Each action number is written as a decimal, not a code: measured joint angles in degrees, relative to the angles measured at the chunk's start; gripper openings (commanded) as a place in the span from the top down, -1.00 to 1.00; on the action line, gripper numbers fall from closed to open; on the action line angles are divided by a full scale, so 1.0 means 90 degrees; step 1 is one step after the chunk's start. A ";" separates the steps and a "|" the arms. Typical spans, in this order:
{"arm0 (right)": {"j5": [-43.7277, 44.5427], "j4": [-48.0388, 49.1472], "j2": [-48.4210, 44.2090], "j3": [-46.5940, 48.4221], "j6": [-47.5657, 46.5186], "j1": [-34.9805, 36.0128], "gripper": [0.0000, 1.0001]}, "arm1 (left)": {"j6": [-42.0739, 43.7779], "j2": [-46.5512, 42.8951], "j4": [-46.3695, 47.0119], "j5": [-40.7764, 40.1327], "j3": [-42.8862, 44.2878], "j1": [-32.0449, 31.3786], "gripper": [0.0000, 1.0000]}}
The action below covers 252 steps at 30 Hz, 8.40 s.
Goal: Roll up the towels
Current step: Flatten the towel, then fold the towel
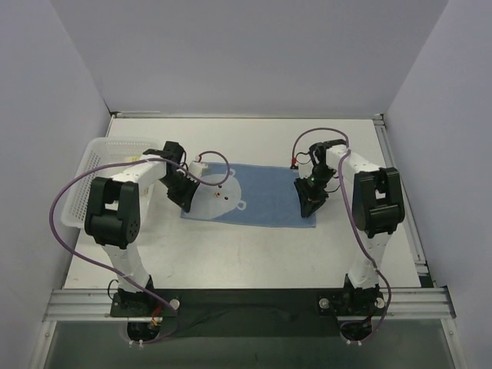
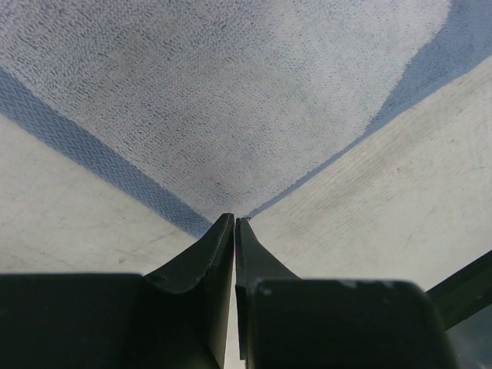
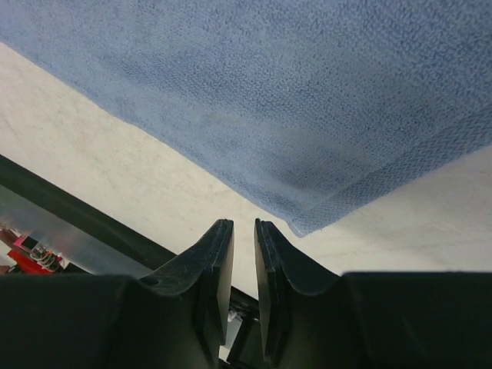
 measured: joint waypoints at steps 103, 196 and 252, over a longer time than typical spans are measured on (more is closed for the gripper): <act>0.1047 0.0168 0.2858 0.4850 -0.0136 -0.0792 1.00 | -0.0432 0.3065 -0.0512 0.0058 0.4940 0.0612 1.00; 0.0580 0.0180 0.0607 0.0316 -0.0680 -0.0362 0.34 | -0.0457 -0.0831 0.0838 0.0226 -0.1171 -0.0027 0.48; 0.0816 -0.0423 0.1309 0.1207 0.0070 -0.1382 1.00 | -0.1457 -0.1506 0.1141 -0.0131 -0.0753 -0.0780 -0.29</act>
